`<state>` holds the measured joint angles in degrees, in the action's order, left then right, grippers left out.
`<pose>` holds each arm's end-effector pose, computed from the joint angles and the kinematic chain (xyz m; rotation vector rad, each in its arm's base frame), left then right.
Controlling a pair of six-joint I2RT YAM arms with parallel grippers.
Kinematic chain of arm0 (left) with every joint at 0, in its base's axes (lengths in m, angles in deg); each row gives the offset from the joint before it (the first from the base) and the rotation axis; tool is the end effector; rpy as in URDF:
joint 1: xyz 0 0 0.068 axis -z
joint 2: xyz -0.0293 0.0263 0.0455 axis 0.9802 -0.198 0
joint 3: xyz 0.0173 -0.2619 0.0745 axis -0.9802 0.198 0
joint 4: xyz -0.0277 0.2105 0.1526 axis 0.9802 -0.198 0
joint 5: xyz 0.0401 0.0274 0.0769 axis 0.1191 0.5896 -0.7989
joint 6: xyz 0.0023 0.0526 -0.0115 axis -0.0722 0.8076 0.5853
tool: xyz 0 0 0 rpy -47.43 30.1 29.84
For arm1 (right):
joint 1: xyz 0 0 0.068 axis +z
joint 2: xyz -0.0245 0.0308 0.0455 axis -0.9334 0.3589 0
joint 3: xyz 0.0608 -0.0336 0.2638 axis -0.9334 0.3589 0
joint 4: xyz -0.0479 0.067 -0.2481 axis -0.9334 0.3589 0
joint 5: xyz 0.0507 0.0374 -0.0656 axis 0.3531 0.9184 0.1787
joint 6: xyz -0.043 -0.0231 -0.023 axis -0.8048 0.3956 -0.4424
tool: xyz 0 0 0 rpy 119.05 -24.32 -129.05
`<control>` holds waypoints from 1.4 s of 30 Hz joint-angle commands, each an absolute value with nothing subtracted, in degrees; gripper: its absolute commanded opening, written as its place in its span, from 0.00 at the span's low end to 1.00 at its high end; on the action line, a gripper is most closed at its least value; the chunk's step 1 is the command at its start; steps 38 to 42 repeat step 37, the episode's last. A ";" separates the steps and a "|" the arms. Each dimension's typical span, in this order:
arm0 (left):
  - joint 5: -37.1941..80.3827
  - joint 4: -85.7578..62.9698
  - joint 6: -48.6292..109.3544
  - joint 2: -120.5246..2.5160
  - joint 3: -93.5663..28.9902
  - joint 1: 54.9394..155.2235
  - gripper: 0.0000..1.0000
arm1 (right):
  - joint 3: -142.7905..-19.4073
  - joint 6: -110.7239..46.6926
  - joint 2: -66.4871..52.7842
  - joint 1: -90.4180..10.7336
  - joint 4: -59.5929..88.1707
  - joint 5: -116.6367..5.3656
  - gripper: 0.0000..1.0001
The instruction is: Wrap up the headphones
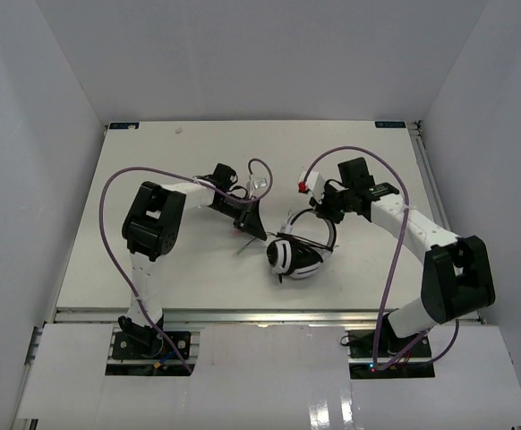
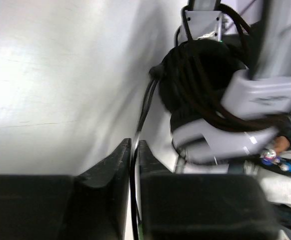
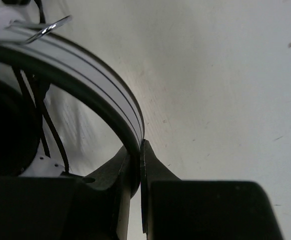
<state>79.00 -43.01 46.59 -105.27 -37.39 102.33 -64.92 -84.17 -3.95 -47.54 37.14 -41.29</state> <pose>0.3532 -0.1908 0.1244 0.8576 2.4340 -1.6955 0.2853 0.1263 0.2493 -1.4325 1.8568 0.2581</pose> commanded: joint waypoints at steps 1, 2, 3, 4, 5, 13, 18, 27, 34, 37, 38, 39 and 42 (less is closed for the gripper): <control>73.59 -46.27 47.10 -104.98 -45.12 99.24 0.33 | -71.01 -82.55 2.05 -47.30 42.70 -42.88 0.08; 71.63 -46.92 47.34 -105.02 -45.83 99.20 0.39 | -72.61 -82.26 3.90 -47.26 43.51 -42.88 0.08; 69.76 -47.27 47.68 -104.85 -46.15 99.09 0.45 | -73.77 -81.88 5.94 -47.24 43.95 -42.99 0.08; 67.54 -47.51 48.13 -104.56 -45.95 98.97 0.46 | -75.00 -81.42 7.38 -47.20 44.40 -43.03 0.08; 65.66 -47.62 48.47 -104.18 -45.67 98.82 0.47 | -76.06 -80.87 8.63 -47.17 44.71 -43.09 0.08; 60.12 -45.65 46.76 -100.22 -43.54 97.89 0.47 | -78.97 -75.87 12.61 -46.03 44.40 -45.63 0.14; 44.22 -39.54 40.49 -89.51 -40.09 96.66 0.55 | -79.41 -74.13 10.79 -46.30 45.45 -47.40 0.85; 37.91 -14.77 27.17 -51.13 -12.71 95.66 0.98 | -79.74 -62.96 -2.75 -51.43 44.44 -51.66 0.90; 31.12 -12.34 14.20 -25.50 5.73 95.55 0.98 | -61.62 -48.13 -22.56 -51.74 27.04 -65.13 0.90; 28.10 -18.12 12.17 -15.89 9.17 95.54 0.98 | -57.85 -47.02 -27.50 -51.67 25.44 -64.71 0.90; 28.10 -18.12 12.17 -15.89 9.17 95.54 0.98 | -57.85 -47.02 -27.50 -51.67 25.44 -64.71 0.90; 28.10 -18.12 12.17 -15.89 9.17 95.54 0.98 | -57.85 -47.02 -27.50 -51.67 25.44 -64.71 0.90; 28.10 -18.12 12.17 -15.89 9.17 95.54 0.98 | -57.85 -47.02 -27.50 -51.67 25.44 -64.71 0.90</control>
